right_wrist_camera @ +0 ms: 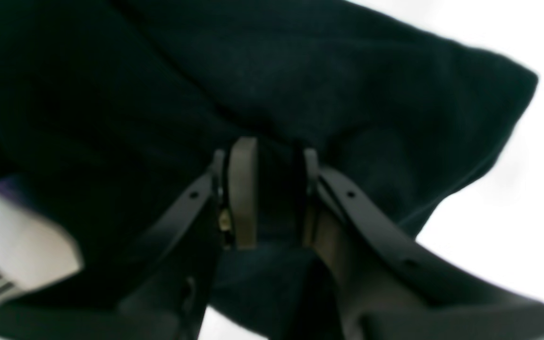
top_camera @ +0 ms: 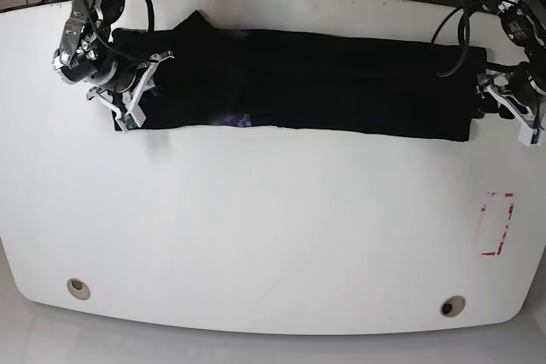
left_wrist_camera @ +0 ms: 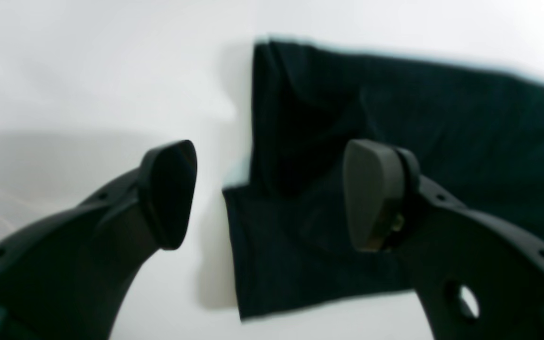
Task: Layout the t-shirt on the table in an organized manner, then fold the t-shirt properly
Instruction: 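Move the left gripper to the t-shirt's end and grasp it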
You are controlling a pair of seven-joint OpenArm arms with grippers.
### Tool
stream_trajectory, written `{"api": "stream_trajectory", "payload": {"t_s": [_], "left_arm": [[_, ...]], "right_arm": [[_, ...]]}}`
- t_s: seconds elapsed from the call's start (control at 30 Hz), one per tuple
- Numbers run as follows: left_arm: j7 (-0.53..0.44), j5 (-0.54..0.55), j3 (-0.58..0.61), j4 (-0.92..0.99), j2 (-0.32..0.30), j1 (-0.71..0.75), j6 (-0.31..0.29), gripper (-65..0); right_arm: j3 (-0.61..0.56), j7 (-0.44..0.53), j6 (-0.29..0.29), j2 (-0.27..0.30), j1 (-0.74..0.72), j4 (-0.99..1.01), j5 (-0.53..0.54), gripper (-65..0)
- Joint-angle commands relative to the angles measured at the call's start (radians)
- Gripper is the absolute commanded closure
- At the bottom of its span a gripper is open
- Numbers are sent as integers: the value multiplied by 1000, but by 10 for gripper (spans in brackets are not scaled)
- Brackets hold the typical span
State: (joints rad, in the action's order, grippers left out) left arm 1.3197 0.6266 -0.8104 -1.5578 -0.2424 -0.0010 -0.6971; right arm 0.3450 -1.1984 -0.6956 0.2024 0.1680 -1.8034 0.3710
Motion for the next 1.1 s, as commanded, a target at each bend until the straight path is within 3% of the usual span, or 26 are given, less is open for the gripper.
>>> {"api": "stream_trajectory", "payload": {"t_s": [0.0, 0.2, 0.43, 0.7, 0.87, 0.97, 1.07], "left_arm": [[-6, 19, -11, 63, -27, -7, -1, -458], [-9, 22, 0, 185, -54, -26, -1, -458], [-45, 22, 9, 271, -56, -29, -1, -460], [-47, 25, 136, 320, -50, -31, -1, -460], [-45, 89, 204, 317, -39, -27, -1, -454], [-44, 134, 250, 317, -41, -9, -1, -390], [-47, 152, 293, 316, -42, 2, -1, -253]], "right_arm": [[-40, 58, -3, 6, -8, -14, -36, -125], [-106, 122, -3, 4, 9, -12, -112, -124], [-113, 124, -3, 2, 12, -12, -114, -124], [-114, 124, -3, 2, 14, -12, -114, -124], [-114, 124, -3, 2, 14, -12, -114, -124], [-113, 124, -3, 2, 14, -12, -114, -124], [-110, 125, -3, 2, 12, -12, -114, -124]]}}
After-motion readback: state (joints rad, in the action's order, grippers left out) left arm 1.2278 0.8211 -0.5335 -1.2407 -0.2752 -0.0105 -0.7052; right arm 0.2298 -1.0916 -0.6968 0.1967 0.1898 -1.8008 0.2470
